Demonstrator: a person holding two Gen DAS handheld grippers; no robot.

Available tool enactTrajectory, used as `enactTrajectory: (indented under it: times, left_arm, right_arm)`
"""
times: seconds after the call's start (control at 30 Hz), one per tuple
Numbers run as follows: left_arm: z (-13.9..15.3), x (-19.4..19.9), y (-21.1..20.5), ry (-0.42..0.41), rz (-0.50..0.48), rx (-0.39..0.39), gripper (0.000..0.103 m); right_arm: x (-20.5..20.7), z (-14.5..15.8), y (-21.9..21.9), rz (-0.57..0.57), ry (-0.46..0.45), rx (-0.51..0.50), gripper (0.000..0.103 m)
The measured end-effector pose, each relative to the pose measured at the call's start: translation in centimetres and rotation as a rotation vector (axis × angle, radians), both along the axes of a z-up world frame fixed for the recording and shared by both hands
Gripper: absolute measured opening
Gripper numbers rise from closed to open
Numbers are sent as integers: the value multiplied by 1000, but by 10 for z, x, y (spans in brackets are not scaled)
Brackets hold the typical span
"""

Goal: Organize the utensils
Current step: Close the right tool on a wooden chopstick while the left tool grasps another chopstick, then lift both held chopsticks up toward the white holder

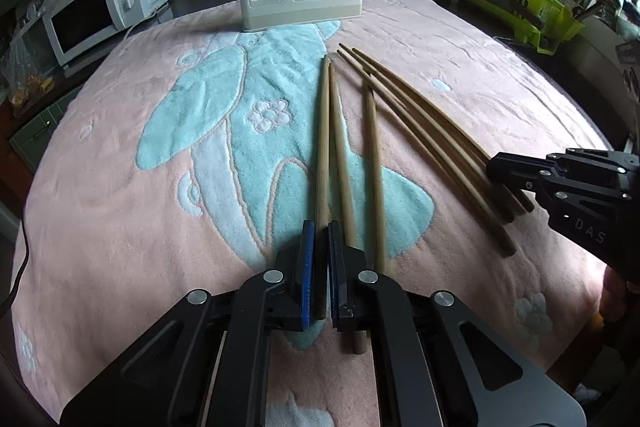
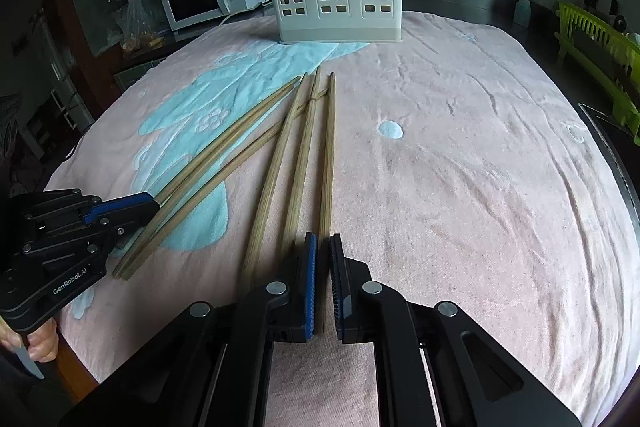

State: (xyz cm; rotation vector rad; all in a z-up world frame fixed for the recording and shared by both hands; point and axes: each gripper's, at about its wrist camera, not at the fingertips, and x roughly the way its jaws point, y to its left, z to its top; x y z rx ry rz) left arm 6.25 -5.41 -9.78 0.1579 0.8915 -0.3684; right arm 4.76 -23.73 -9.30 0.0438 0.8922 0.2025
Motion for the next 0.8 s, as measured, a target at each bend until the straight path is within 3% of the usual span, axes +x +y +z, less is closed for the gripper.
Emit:
enactTrajectory:
  times: [0.33, 0.53, 0.8]
  left_arm:
    - [18, -3, 7, -58, 8, -46, 5]
    - [38, -7, 14, -143, 18, -78, 5]
    - [68, 3, 22, -204, 27, -180, 5]
  right_arm:
    - [-8, 30, -10, -17, -83, 7, 7]
    - [-11, 56, -12, -13, -153, 27, 7]
    - [0, 97, -13, 12, -247, 40, 7]
